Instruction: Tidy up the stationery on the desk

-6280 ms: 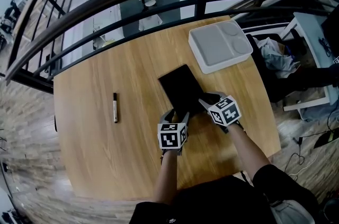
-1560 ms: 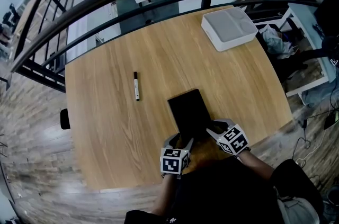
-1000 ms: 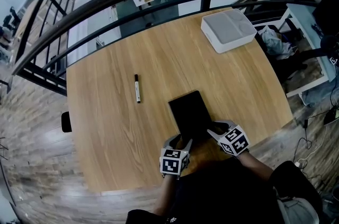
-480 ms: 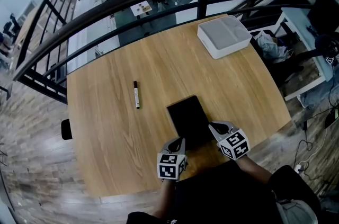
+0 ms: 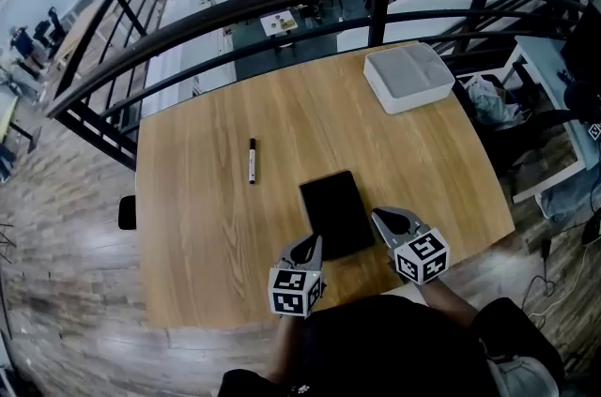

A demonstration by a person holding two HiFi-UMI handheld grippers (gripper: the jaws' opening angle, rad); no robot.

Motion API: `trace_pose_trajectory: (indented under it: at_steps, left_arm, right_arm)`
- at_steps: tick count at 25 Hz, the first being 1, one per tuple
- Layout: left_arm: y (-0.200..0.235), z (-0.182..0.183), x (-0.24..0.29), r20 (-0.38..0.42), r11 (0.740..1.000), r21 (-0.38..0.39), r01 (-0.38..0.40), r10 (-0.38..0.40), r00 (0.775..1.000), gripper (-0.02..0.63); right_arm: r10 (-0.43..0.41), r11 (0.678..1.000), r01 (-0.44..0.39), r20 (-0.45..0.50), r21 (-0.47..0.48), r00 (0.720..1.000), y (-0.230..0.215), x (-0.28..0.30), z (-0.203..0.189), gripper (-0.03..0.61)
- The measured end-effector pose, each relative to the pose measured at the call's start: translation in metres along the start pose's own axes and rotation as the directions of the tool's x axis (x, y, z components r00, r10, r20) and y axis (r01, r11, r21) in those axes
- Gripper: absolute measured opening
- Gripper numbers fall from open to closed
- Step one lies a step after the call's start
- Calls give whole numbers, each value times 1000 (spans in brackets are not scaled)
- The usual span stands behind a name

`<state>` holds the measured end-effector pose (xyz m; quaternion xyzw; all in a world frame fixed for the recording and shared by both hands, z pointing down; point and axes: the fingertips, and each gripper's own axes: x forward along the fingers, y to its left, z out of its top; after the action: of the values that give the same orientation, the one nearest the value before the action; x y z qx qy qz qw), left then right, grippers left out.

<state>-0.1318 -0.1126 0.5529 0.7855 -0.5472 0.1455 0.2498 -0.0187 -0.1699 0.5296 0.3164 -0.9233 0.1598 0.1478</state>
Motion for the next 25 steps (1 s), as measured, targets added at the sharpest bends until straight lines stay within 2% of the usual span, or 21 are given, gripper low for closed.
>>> trace_pose_trajectory:
  at_steps: [7,13,21,25]
  left_arm:
    - [-32,14,-25,76,998,20,-53,51,996,-2]
    - [-65,11,-47,111,997,40,-66,62,992,-3]
    - [-94,2,-74,132,993,82,-88,77,988,-3]
    - [-95,-2,-72,131,992,90,-87,75,989,-3]
  right_arm:
    - [59,998,-60,70,12,996,10,-39,11,6]
    - [71,996,-75,93,44,993,15,-71,0,6]
    - [75,994,-84,129,68,989,23,-101,-11,6]
    - [56,994,-68,144,82,988,19,-108,-11,6]
